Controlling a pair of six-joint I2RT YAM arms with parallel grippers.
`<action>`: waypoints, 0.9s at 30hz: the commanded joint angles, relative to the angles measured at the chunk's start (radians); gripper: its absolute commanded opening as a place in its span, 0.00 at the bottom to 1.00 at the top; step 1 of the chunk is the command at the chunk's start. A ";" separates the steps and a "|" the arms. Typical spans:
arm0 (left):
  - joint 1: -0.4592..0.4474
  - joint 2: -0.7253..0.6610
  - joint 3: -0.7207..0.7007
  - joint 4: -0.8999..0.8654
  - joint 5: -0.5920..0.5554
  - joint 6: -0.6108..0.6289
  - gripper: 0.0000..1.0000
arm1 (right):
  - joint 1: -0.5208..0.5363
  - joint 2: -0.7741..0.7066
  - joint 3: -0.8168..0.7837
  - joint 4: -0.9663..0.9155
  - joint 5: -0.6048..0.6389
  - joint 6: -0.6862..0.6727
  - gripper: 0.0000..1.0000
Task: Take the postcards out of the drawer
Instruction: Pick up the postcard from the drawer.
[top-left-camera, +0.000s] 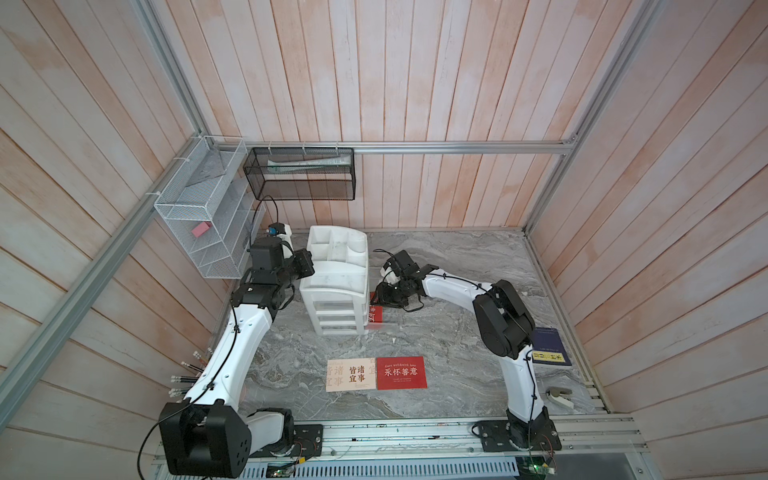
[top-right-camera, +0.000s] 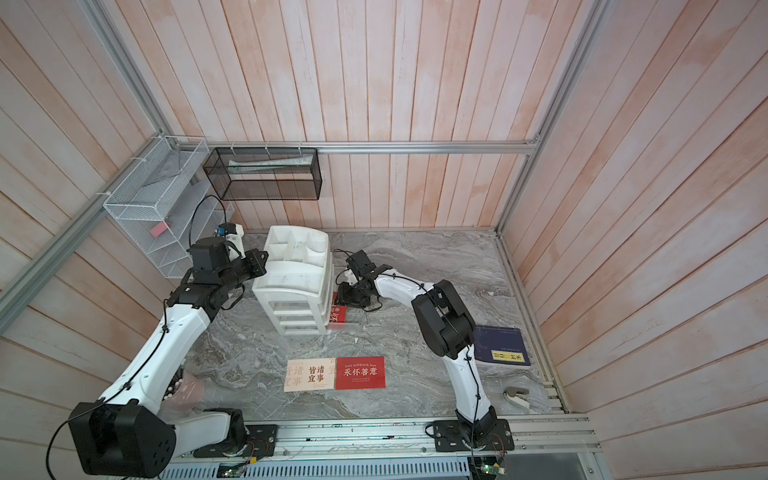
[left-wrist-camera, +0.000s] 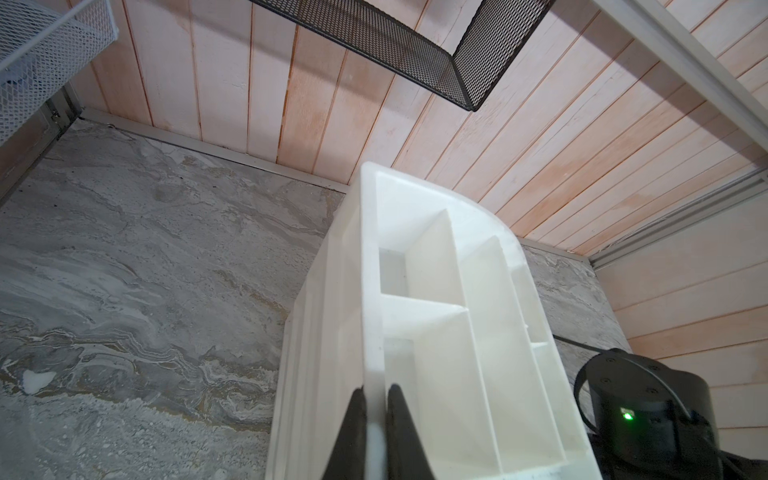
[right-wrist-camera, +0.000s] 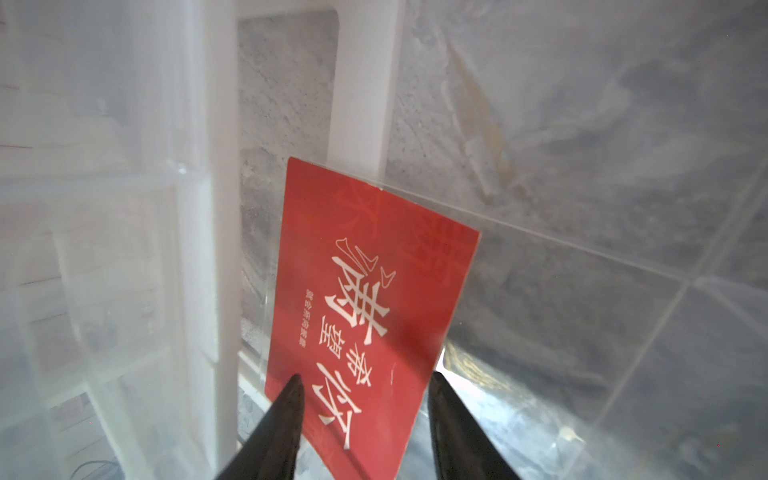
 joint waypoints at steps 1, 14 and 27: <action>0.001 0.011 -0.033 -0.085 -0.022 0.065 0.00 | -0.015 -0.029 -0.038 0.005 -0.025 0.001 0.48; 0.001 0.016 -0.027 -0.089 -0.019 0.062 0.00 | -0.012 0.005 0.040 -0.163 0.148 -0.014 0.50; 0.001 0.017 -0.022 -0.097 -0.018 0.067 0.00 | 0.011 0.120 0.168 -0.262 0.149 -0.046 0.50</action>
